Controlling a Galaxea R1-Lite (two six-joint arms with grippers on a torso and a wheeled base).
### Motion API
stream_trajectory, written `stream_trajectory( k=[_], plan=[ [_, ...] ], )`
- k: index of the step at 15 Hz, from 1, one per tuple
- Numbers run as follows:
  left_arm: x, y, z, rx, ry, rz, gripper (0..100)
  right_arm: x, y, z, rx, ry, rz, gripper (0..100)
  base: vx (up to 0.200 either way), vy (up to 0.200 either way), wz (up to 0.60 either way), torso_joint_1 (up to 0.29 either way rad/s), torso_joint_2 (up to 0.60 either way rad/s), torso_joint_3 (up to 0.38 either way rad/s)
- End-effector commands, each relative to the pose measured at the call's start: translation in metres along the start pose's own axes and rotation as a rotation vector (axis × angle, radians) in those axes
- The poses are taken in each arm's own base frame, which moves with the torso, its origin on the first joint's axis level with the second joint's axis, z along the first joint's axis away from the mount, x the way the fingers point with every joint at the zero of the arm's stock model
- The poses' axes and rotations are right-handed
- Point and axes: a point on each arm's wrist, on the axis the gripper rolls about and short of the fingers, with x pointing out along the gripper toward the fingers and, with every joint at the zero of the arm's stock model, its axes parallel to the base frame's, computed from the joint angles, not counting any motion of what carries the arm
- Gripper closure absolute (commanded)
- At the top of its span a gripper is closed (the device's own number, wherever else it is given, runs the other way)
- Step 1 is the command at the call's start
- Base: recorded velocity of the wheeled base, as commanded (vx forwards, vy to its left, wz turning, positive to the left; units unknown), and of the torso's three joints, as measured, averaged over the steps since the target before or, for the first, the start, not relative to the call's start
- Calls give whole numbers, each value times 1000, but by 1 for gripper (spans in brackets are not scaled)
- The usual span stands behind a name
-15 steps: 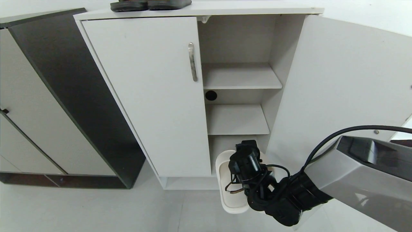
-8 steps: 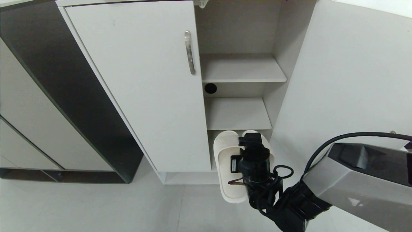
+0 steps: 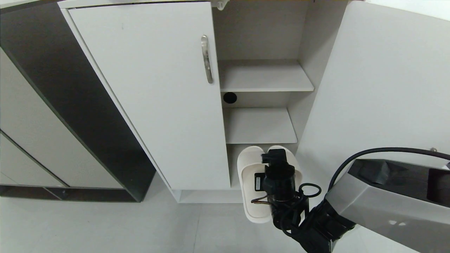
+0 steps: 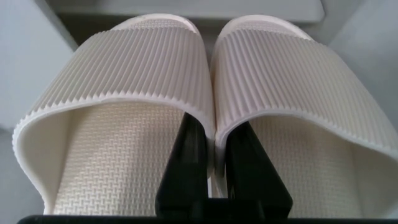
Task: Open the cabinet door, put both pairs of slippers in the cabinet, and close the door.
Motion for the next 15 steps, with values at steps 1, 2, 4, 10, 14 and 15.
stream_trajectory(
  k=[1, 2, 4, 10, 14, 15],
  plan=[
    [0, 0, 0, -1, 1, 0, 100, -6, -1, 7, -3, -9, 7, 100, 0, 0, 0, 0, 0, 0],
    [0, 0, 0, -1, 1, 0, 100, -14, -1, 11, -16, -8, 18, 100, 0, 0, 0, 0, 0, 0],
    [0, 0, 0, -1, 1, 0, 100, -34, -7, 20, -28, -3, 21, 100, 0, 0, 0, 0, 0, 0],
    [0, 0, 0, -1, 1, 0, 100, -83, -28, 15, -81, 45, -1, 100, 0, 0, 0, 0, 0, 0],
    [0, 0, 0, -1, 1, 0, 100, -77, -38, 9, -81, 62, -38, 100, 0, 0, 0, 0, 0, 0],
    [0, 0, 0, -1, 1, 0, 100, -73, -43, 10, -79, 63, -64, 100, 0, 0, 0, 0, 0, 0]
  ],
)
